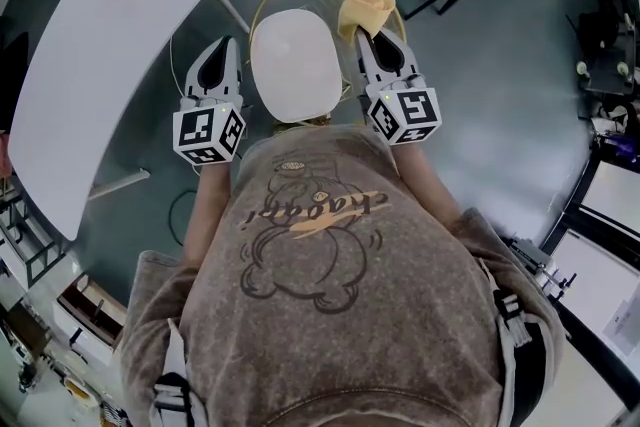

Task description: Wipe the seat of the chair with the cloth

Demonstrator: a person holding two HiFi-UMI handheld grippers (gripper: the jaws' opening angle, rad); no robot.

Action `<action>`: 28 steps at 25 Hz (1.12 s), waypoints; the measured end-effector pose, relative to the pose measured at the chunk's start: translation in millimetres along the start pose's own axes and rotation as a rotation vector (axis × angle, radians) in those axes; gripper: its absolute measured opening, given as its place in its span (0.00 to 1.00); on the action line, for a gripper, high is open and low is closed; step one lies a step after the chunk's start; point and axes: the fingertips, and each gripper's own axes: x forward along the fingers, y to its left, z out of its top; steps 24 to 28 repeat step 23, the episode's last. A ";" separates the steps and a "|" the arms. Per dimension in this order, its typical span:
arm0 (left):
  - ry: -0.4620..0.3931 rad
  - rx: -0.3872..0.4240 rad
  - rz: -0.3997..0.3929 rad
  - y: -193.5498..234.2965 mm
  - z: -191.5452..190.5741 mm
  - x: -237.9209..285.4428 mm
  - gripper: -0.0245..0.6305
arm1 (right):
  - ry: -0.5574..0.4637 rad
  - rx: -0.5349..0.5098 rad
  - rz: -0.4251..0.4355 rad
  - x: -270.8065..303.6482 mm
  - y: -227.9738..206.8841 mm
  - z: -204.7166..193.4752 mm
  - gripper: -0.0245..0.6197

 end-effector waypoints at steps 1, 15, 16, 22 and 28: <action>-0.002 0.003 0.000 -0.4 0.7 -0.6 0.05 | 0.003 0.001 -0.001 -0.2 -0.3 -0.7 0.14; -0.016 -0.006 -0.007 -2.6 6.5 -2.8 0.05 | 0.014 0.012 0.001 5.5 7.5 -1.3 0.14; -0.016 -0.014 -0.005 -1.1 6.3 -2.8 0.05 | 0.015 0.019 0.002 6.4 8.3 -1.9 0.15; -0.017 -0.028 -0.004 -1.6 6.6 -1.4 0.05 | 0.017 0.024 0.010 8.9 8.9 -0.3 0.14; -0.019 -0.028 -0.006 -3.2 7.5 -1.2 0.05 | 0.016 0.023 0.010 8.7 8.1 0.6 0.15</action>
